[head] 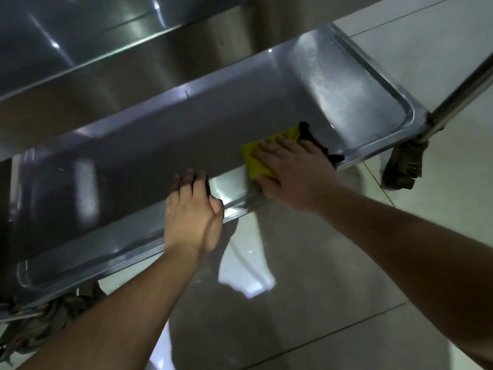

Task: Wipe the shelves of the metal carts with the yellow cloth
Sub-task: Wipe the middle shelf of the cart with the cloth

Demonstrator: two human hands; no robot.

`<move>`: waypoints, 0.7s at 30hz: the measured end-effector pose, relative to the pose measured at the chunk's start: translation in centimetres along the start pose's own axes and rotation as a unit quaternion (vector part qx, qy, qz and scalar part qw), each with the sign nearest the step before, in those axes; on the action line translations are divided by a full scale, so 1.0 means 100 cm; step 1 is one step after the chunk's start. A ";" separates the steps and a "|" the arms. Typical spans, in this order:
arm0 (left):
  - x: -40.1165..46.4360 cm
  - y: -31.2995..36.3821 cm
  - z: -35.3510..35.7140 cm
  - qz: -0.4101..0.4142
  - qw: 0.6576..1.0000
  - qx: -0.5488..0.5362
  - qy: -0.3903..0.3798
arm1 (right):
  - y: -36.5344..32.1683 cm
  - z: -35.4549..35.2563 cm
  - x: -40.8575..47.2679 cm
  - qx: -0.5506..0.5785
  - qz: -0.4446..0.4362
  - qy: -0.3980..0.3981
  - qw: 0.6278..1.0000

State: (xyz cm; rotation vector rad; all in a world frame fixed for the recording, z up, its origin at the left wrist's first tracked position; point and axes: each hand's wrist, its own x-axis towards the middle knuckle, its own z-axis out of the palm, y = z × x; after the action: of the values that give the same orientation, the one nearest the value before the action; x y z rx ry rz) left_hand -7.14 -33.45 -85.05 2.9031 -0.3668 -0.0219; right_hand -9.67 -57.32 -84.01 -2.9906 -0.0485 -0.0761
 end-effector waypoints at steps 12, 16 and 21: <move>0.007 0.000 -0.017 0.015 0.997 0.036 -0.072 | 0.102 -0.029 0.000 -0.029 0.259 0.068 0.963; 0.007 -0.008 -0.030 0.032 0.993 0.003 -0.115 | 0.040 -0.021 -0.015 -0.115 0.150 0.074 0.979; -0.019 -0.033 -0.039 0.051 0.996 -0.027 -0.068 | -0.036 -0.035 -0.011 -0.117 0.000 -0.019 0.993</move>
State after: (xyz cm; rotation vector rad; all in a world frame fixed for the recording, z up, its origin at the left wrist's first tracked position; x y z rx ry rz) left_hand -7.98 -29.06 -81.95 2.8334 -0.5291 -0.2109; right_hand -11.11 -54.34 -80.06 -3.2262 -0.0472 -0.0265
